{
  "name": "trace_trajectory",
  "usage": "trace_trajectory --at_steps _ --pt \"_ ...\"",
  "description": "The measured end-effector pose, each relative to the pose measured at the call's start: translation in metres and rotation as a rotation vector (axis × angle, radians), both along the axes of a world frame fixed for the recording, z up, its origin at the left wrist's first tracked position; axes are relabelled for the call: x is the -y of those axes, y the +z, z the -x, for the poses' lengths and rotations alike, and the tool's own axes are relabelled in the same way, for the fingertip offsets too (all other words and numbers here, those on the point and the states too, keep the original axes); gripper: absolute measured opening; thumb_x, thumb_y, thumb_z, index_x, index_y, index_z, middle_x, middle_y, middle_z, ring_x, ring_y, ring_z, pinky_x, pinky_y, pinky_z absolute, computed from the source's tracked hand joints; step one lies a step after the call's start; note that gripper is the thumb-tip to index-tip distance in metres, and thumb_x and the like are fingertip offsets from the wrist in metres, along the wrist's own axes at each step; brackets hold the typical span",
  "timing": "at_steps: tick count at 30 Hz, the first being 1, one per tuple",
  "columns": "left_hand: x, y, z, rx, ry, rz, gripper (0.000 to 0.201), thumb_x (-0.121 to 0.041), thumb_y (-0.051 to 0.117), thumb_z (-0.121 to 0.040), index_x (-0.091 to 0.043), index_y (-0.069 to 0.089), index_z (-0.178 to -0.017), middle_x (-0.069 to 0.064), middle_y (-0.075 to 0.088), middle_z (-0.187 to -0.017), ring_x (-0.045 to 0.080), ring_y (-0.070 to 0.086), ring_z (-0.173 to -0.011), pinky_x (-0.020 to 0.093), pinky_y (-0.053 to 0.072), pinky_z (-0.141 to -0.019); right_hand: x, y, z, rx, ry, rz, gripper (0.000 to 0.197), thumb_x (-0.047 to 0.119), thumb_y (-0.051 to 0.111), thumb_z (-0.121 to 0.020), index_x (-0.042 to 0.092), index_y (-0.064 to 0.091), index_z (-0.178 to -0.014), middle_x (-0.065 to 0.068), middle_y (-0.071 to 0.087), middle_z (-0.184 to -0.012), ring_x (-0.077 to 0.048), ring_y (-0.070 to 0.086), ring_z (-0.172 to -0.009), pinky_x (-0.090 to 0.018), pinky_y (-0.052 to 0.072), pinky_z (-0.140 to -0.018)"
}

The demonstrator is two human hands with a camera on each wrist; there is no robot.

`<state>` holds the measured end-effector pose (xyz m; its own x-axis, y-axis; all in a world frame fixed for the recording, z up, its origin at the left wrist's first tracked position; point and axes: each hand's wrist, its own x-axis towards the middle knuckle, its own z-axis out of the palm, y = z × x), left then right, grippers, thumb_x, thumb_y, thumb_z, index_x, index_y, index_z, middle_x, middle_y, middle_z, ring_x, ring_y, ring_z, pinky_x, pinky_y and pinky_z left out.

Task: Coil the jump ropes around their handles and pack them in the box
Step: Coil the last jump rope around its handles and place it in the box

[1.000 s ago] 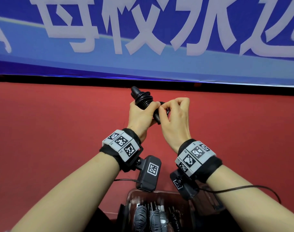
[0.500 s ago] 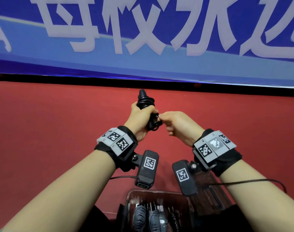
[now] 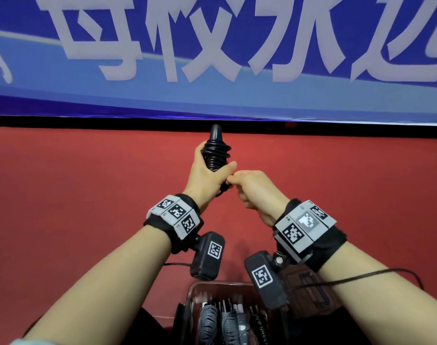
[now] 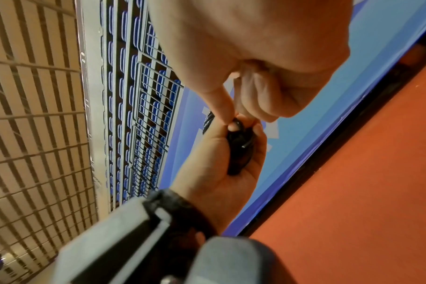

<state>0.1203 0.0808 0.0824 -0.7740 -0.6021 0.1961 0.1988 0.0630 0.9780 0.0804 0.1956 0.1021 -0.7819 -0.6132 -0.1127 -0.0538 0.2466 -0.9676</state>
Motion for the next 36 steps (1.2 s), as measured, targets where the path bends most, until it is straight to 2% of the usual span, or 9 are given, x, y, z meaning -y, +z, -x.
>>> trace_trajectory --at_steps 4,7,10,13,16,21,27,33,36 --pt "0.004 0.000 -0.003 -0.006 -0.012 0.082 0.057 -0.011 0.070 -0.088 -0.017 0.037 -0.135 0.000 0.063 -0.112 0.006 0.062 -0.084 0.036 0.057 -0.071 -0.002 0.003 -0.003 -0.062 0.021 -0.009 0.018 0.017 0.052 -0.093 0.018 0.067 -0.082 0.019 0.045 -0.037 -0.006 0.036 -0.047 -0.022 0.026 -0.050" --pt "0.002 0.001 -0.002 0.060 -0.051 -0.037 0.056 -0.011 0.067 -0.091 -0.016 0.032 -0.135 0.002 0.058 -0.098 0.006 0.061 -0.061 0.030 0.054 -0.052 -0.005 0.004 -0.002 -0.159 0.078 -0.087 0.022 0.017 0.049 -0.096 0.019 0.064 -0.079 0.020 0.046 -0.034 0.002 0.042 -0.037 -0.020 0.026 -0.049" --pt "0.004 -0.001 0.000 0.152 -0.068 -0.073 0.057 -0.012 0.069 -0.090 -0.011 0.031 -0.133 0.006 0.055 -0.086 0.009 0.055 -0.049 0.025 0.047 -0.043 -0.004 0.003 0.003 -0.146 0.122 -0.130 0.020 0.016 0.052 -0.095 0.017 0.062 -0.077 0.017 0.041 -0.033 -0.006 0.033 -0.041 -0.022 0.024 -0.046" --pt "0.008 -0.002 -0.002 0.204 -0.190 -0.134 0.051 -0.009 0.071 -0.087 -0.005 0.039 -0.127 0.007 0.054 -0.074 0.013 0.050 -0.049 0.022 0.043 -0.041 -0.005 -0.002 0.005 -0.081 0.147 -0.119 0.018 0.016 0.056 -0.092 0.017 0.063 -0.075 0.007 0.040 -0.049 -0.012 0.029 -0.047 -0.024 0.023 -0.044" --pt "0.009 0.004 -0.007 0.221 -0.300 -0.262 0.037 -0.008 0.068 -0.089 -0.015 0.042 -0.115 0.004 0.052 -0.071 0.012 0.048 -0.052 0.021 0.042 -0.042 -0.003 -0.002 0.008 -0.073 0.161 -0.116 0.017 0.016 0.057 -0.091 0.016 0.063 -0.076 0.002 0.035 -0.056 -0.012 0.029 -0.046 -0.022 0.023 -0.044" --pt "0.007 0.007 -0.008 0.230 -0.295 -0.376 0.044 -0.011 0.064 -0.093 -0.025 0.039 -0.126 0.003 0.053 -0.075 0.011 0.046 -0.053 0.021 0.038 -0.045 -0.001 -0.008 0.012 -0.094 0.185 -0.086 0.021 0.016 0.056 -0.093 0.015 0.062 -0.072 0.002 0.032 -0.053 -0.010 0.028 -0.043 -0.021 0.023 -0.041" --pt "-0.002 -0.002 0.003 0.168 0.097 -0.289 0.027 -0.013 0.075 -0.083 -0.013 0.053 -0.097 0.000 0.049 -0.060 0.008 0.040 -0.039 0.019 0.032 -0.038 0.006 -0.014 0.007 -0.202 0.199 0.009 0.022 0.014 0.052 -0.094 0.010 0.058 -0.074 0.014 0.032 -0.043 -0.005 0.027 -0.040 -0.019 0.023 -0.042" --pt "0.003 0.001 -0.009 0.371 -0.067 -0.296 0.019 -0.028 0.068 -0.089 -0.013 0.061 -0.081 0.000 0.055 -0.057 0.008 0.057 -0.045 0.018 0.049 -0.044 0.000 -0.015 0.010 -0.394 0.271 -0.054 0.025 0.015 0.050 -0.096 0.022 0.064 -0.076 0.013 0.053 -0.052 -0.002 0.033 -0.039 -0.020 0.027 -0.045" --pt "0.005 -0.001 -0.011 0.425 -0.077 -0.224 0.022 -0.029 0.065 -0.090 -0.013 0.059 -0.077 0.000 0.053 -0.054 0.008 0.056 -0.043 0.016 0.043 -0.039 0.001 -0.019 0.010 -0.454 0.279 -0.111 0.024 0.017 0.050 -0.097 0.022 0.066 -0.079 0.013 0.061 -0.062 -0.003 0.039 -0.047 -0.021 0.032 -0.051"
